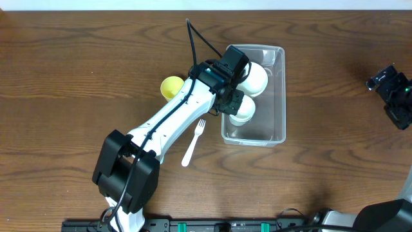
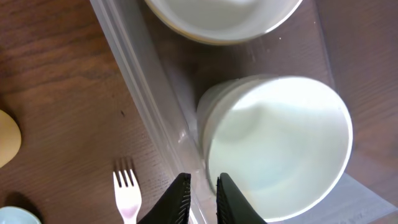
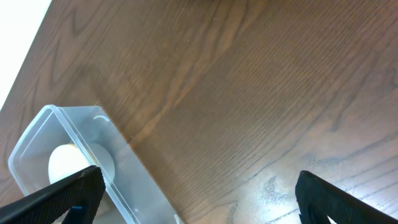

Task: Pack container
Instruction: 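Grasp the yellow cup with left gripper and place it in container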

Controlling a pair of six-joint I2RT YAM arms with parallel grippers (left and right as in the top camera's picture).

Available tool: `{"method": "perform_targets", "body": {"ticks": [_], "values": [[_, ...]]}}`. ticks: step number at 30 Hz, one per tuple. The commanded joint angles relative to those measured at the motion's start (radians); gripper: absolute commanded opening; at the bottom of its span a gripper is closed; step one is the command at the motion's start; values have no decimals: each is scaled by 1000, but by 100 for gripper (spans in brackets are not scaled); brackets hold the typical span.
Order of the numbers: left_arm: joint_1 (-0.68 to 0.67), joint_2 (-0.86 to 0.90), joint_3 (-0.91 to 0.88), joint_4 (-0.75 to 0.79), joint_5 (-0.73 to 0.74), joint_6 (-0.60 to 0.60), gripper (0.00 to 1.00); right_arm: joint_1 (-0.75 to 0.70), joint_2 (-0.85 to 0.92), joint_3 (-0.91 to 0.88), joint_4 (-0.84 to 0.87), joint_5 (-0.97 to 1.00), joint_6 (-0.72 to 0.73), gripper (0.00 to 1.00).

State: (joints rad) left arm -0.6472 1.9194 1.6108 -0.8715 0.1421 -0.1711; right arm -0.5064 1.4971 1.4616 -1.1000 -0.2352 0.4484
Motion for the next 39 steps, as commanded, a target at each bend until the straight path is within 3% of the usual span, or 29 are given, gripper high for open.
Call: {"method": "perform_targets", "body": {"ticks": [1, 7, 10, 16, 23, 31, 33, 38, 39], "values": [[2, -50, 45, -18, -20, 13, 28, -5, 3, 2, 0, -1, 7, 99], [15, -100, 164, -156, -187, 13, 53, -5, 3, 2, 0, -1, 7, 99], [59, -124, 196, -229, -257, 13, 55, -5, 3, 2, 0, -1, 7, 99], [230, -120, 160, -253, -262, -27, 58, -5, 3, 2, 0, -1, 7, 99], [429, -27, 73, -199, -60, -32, 59, -5, 3, 2, 0, -1, 7, 99], [453, 127, 70, -186, -18, -21, 58, -5, 3, 2, 0, -1, 7, 99], [449, 155, 70, -187, -19, -21, 51, -5, 3, 2, 0, -1, 7, 99], [460, 182, 71, -180, -19, -26, 9, -5, 3, 2, 0, -1, 7, 99], [464, 178, 71, -181, -19, -26, 6, -5, 3, 2, 0, -1, 7, 99]]}}
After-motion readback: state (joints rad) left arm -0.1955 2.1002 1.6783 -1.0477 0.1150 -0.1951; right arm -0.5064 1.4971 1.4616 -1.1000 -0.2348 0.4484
